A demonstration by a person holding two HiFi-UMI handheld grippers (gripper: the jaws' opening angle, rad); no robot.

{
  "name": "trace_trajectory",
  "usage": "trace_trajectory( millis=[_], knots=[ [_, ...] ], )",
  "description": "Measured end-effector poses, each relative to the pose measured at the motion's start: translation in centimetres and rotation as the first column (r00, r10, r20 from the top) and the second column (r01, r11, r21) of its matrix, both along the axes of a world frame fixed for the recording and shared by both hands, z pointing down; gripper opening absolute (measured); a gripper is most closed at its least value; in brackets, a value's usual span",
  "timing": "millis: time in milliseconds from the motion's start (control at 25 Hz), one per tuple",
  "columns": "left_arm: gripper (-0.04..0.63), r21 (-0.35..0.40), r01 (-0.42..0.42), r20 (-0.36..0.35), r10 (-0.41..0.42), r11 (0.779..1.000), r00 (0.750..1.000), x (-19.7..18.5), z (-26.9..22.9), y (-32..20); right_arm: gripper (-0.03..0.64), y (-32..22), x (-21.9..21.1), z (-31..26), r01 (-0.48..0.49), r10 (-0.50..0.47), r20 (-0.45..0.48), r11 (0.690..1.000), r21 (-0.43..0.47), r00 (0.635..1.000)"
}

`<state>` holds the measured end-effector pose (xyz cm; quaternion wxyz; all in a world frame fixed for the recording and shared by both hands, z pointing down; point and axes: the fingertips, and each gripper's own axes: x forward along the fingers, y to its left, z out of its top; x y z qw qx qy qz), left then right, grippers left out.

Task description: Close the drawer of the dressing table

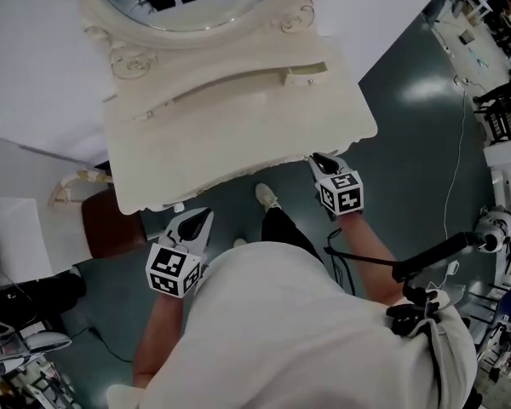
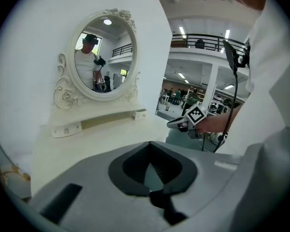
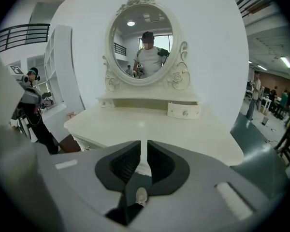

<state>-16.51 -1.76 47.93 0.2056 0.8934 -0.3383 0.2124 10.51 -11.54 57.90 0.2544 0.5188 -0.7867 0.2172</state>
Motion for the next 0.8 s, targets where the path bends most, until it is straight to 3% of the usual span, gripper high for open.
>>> trace_trajectory(
  millis=[480, 800],
  knots=[
    [0.003, 0.013, 0.099, 0.035, -0.099, 0.995, 0.994, 4.8, -1.7, -13.1, 0.075, -17.1, 7.1, 4.4, -0.031, 0.031, -0.007, 0.997, -0.065, 0.999],
    [0.003, 0.017, 0.172, 0.062, -0.173, 0.985, 0.983, 6.6, -1.9, -17.5, 0.1, -23.9, 9.8, 7.2, -0.041, 0.041, 0.001, 0.994, -0.106, 0.999]
  ],
)
